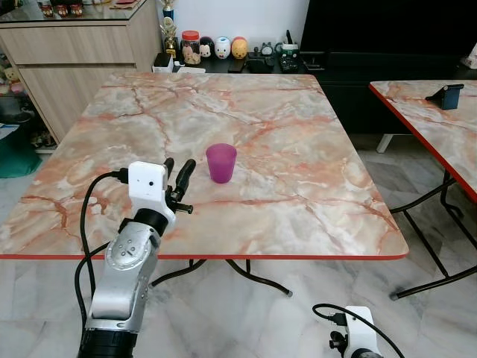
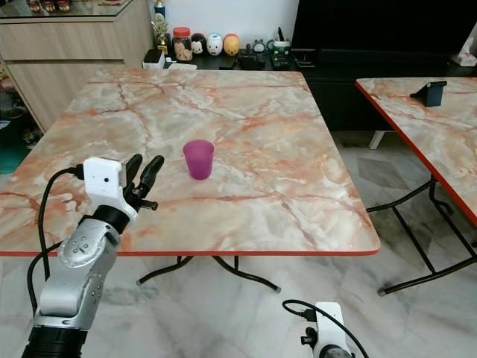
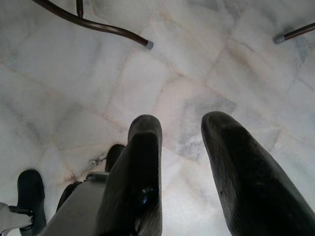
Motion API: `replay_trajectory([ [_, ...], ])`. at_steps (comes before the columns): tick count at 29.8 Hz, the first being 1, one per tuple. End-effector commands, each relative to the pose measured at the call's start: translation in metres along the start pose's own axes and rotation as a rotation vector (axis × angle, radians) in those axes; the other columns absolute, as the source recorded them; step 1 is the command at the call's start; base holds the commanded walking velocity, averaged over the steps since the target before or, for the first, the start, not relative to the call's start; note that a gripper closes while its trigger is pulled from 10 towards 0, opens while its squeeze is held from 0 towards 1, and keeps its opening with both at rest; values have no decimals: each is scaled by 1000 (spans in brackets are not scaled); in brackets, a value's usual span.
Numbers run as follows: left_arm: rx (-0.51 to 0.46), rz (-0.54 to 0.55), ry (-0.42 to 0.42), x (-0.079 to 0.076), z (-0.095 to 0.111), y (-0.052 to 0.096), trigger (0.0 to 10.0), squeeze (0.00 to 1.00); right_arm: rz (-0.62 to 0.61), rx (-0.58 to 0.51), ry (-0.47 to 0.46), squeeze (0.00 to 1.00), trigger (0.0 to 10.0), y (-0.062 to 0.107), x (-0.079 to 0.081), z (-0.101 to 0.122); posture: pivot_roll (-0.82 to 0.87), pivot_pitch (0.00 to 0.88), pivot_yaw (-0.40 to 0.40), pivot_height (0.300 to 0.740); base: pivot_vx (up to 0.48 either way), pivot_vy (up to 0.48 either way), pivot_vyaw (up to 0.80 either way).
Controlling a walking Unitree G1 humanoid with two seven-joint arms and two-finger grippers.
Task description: Setting the table
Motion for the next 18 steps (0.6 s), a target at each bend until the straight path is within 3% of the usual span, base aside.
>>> replay_trajectory([
  [1, 6, -5, 7, 0, 0, 1, 10000, 0, -12, 1, 16, 0, 10000, 0, -1, 2, 134, 0, -28, 727, 0, 0, 0],
  [18, -3, -14, 4, 0, 1, -2, 10000, 0, -11, -84, 28, 0, 10000, 0, 1, 13, 119, 0, -18, 727, 0, 0, 0],
])
Point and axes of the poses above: a point about 5 cm out from each wrist's last joint towards the gripper, its own y axis pointing back from the gripper into the wrist, its own z axis along the axis of the wrist's last joint, x = y × z, the point moved 4 cm from there along -y, pointing out of the wrist towards the gripper, and after that the axes turned 15 degrees about -y, right-handed, at the moved point
